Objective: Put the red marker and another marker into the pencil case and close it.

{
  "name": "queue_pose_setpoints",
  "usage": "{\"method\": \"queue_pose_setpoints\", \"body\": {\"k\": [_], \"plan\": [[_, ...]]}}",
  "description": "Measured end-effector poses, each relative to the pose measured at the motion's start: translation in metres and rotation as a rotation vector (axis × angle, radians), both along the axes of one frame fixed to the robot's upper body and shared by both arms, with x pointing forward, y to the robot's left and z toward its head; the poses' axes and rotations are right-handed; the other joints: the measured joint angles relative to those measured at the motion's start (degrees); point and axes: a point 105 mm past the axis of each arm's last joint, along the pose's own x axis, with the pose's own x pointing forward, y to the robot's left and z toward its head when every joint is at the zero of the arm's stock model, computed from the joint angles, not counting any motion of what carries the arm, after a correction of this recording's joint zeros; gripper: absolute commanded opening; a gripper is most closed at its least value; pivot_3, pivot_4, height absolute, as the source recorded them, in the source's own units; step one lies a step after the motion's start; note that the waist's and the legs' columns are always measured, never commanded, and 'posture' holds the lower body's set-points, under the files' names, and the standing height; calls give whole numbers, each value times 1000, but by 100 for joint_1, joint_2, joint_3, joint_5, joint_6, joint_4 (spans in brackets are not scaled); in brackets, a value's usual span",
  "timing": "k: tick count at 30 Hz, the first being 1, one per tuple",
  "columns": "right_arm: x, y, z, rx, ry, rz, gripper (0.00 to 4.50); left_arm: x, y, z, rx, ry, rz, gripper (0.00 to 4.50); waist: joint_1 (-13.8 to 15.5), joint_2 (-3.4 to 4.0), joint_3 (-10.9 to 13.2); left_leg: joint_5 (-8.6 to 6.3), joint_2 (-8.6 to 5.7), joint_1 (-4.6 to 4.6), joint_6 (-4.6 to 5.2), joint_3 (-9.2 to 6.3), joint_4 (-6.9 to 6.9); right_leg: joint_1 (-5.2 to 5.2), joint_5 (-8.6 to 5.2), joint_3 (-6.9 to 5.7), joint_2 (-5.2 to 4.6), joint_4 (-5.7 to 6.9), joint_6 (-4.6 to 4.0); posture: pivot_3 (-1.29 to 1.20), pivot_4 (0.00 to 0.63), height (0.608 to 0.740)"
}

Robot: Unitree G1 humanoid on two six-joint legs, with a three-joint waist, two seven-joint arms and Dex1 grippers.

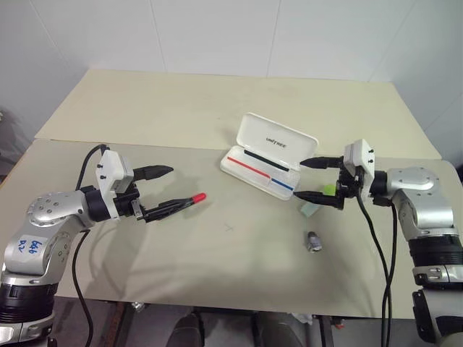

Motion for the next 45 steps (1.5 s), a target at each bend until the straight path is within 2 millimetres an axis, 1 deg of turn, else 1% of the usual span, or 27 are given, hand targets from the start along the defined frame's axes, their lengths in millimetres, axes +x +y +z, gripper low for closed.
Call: {"method": "queue_pose_setpoints", "body": {"k": [4, 7, 10, 13, 16, 19, 21, 25, 28, 30, 34, 37, 41, 45], "plan": [[-1, 17, 7, 64, -16, 14, 4500, 1, 1, 2, -2, -6, 3, 4465, 2, 0, 0, 2, -1, 2, -3, -3, 3, 0, 0, -2, 2, 10, 0, 0, 150, 740], [0, 23, 2, 102, -2, -13, 4500, 0, 1, -1, -6, 2, 15, 4465, 7, -1, 0, 3, 1, 1, -3, -3, 3, -2, 0, -2, 0, 10, 0, 0, 150, 740], [6, 24, -4, 81, 31, -82, 4500, -2, 0, -3, -15, 13, 15, 4465, 10, -1, 0, 3, 1, -4, -2, -1, 2, -9, 0, 1, -4, 11, 0, 0, 150, 740], [4, 35, -6, 44, 62, -97, 4500, -4, 0, 2, -21, -5, 12, 4465, 8, -1, 0, 3, 1, -3, -2, -2, 2, -11, 0, 1, 1, 13, -1, 0, 150, 740], [0, 43, -12, -12, 96, -94, 4500, -7, 5, 5, -42, -8, 28, 4465, 4, -1, 0, 3, 1, -3, -2, -1, 1, -14, -1, 3, 1, 14, -1, 0, 150, 740], [-1, 52, -25, -63, 170, -93, 4500, -7, 8, 5, -50, -6, 51, 4465, 7, -1, -1, 3, 0, -3, -2, -1, 1, -13, -1, 3, 0, 14, -1, 0, 150, 740], [-1, 54, -31, -86, 189, -102, 4500, -8, 9, 4, -54, -1, 61, 4465, 8, -2, -1, 3, 0, -4, -2, -1, 1, -13, -1, 3, -2, 14, -1, 0, 150, 740], [12, 63, -39, -145, 179, -148, 4500, -11, 8, 8, -60, -13, 57, 4465, -12, -4, -3, 3, -3, -3, -2, 0, 1, -16, 0, 6, 2, 15, -1, 0, 150, 740], [24, 66, -54, -176, 196, -192, 4500, -17, 8, 8, -59, -2, 53, 4465, -16, -7, -4, 3, -1, -5, -3, 0, -2, -21, -1, 4, 3, 15, -3, 0, 150, 740], [27, 70, -54, -172, 186, -193, 4500, -19, 12, 9, -60, 4, 61, 4465, -12, -6, -4, 3, -1, -7, -4, 0, -3, -26, -2, 6, 2, 18, -4, 0, 150, 740], [30, 72, -54, -187, 181, -198, 4500, -24, 18, 9, -56, 23, 68, 4465, -12, -7, -4, 3, -1, -6, -3, 0, -2, -25, -2, 6, -1, 18, -4, 0, 150, 740], [30, 72, -54, -189, 182, -199, 4500, -27, 20, 7, -50, 48, 64, 4465, -13, -7, -4, 3, -1, -6, -3, 0, -2, -24, -2, 4, 1, 19, -4, 0, 150, 740], [29, 71, -53, -191, 183, -197, 4500, -28, 21, 8, -44, 48, 62, 4465, -9, -7, -4, 3, -1, -7, -4, 0, -2, -24, -2, 3, 0, 19, -4, 0, 150, 740], [25, 71, -46, -150, 162, -169, 4500, -28, 22, 9, -44, 45, 66, 4465, -9, -7, -4, 3, -1, -10, -3, 0, -5, -26, -2, 3, 0, 15, -5, 0, 150, 740]]}}
